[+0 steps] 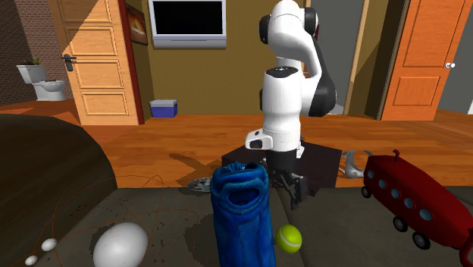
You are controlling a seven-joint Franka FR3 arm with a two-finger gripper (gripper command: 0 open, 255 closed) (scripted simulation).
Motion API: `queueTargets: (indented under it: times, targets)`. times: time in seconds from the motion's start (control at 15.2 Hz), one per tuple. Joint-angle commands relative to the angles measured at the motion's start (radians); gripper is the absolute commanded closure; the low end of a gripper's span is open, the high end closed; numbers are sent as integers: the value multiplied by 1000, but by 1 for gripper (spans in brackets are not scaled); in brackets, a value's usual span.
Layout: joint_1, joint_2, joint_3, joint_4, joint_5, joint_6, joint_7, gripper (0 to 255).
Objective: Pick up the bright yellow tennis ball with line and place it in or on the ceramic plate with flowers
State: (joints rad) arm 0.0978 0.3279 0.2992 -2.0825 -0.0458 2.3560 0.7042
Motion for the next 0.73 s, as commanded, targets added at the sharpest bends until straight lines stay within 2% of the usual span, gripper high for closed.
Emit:
queueTargets:
  times: [0.0, 0.2, 0.66]
  targets:
    - [21, 80, -11, 66, -27, 13, 35, 0]
    - [48, 169, -27, 144, -51, 23, 67, 0]
    - [64, 243, -43, 142, -73, 98, 82, 0]
